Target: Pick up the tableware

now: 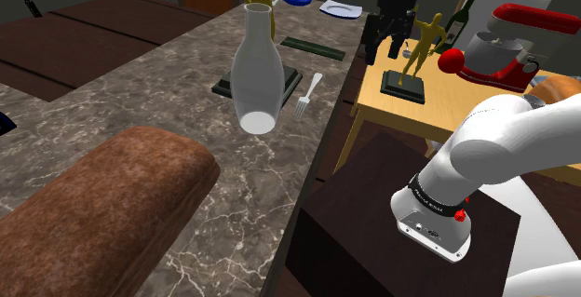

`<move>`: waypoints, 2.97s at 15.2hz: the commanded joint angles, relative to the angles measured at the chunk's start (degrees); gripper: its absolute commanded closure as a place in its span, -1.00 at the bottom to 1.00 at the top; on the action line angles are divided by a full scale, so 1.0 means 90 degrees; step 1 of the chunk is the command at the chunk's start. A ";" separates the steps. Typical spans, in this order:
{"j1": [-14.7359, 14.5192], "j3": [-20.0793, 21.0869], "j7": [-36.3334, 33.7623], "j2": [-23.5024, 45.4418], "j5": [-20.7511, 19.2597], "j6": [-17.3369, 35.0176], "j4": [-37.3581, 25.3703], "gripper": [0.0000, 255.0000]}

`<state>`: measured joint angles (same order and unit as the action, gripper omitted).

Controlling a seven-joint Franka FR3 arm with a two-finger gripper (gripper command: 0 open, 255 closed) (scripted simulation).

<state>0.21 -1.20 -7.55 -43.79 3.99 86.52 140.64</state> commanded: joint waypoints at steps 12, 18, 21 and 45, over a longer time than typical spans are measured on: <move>0.1256 0.2958 -0.5907 0.0884 0.0664 0.2691 0.0261 -1.00; 0.1701 0.3613 -0.7106 0.1391 0.0479 0.3346 0.0236 -1.00; 0.1709 0.3688 -0.7149 0.1487 0.0486 0.3626 0.0424 -1.00; 0.1703 0.3468 -0.7029 0.1244 0.0445 0.2764 -0.0204 1.00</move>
<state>15.62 30.26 -70.94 -32.19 7.96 112.28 139.27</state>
